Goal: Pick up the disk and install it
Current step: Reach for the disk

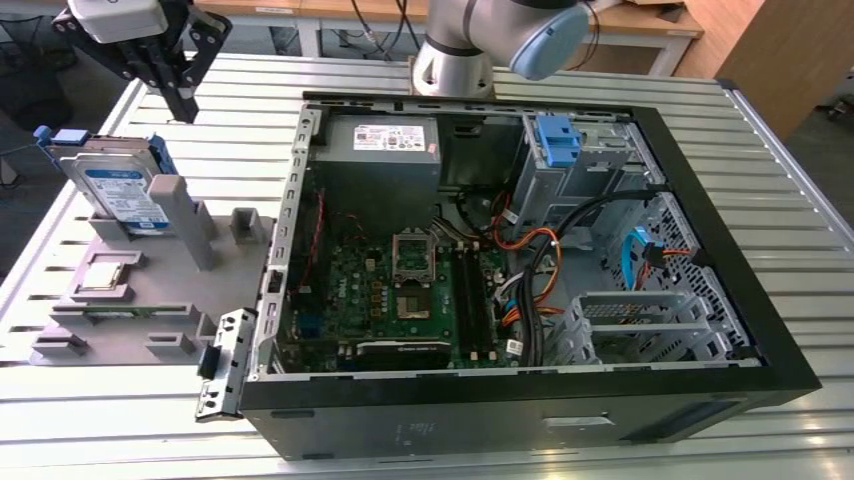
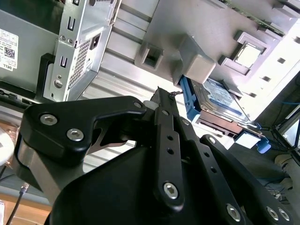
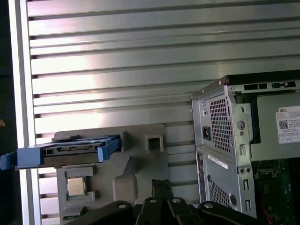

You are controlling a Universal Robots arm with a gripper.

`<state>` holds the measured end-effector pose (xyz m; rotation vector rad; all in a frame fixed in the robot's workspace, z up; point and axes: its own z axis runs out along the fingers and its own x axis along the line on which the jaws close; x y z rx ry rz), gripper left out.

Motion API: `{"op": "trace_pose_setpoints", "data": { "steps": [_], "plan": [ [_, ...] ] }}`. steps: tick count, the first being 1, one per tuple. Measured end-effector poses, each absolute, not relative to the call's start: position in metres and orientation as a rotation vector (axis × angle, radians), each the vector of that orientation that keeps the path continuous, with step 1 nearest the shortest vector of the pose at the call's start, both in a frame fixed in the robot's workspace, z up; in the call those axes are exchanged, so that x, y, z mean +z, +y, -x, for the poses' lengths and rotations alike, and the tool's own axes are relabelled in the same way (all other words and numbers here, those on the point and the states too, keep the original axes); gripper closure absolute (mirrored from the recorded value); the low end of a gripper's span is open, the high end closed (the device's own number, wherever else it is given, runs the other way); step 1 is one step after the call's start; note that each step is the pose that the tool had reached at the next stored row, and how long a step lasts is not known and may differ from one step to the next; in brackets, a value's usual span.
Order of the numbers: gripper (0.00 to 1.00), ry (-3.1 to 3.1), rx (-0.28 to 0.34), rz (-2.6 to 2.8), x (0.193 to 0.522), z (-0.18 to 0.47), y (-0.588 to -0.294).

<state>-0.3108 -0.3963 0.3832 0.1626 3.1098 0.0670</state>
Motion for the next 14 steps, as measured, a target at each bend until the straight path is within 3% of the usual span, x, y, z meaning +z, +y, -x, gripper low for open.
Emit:
{"op": "trace_pose_setpoints", "data": {
  "steps": [14],
  "plan": [
    [0.89, 3.11, 0.067, -0.164, 0.3829, 0.3165, -0.3963]
  ]
}}
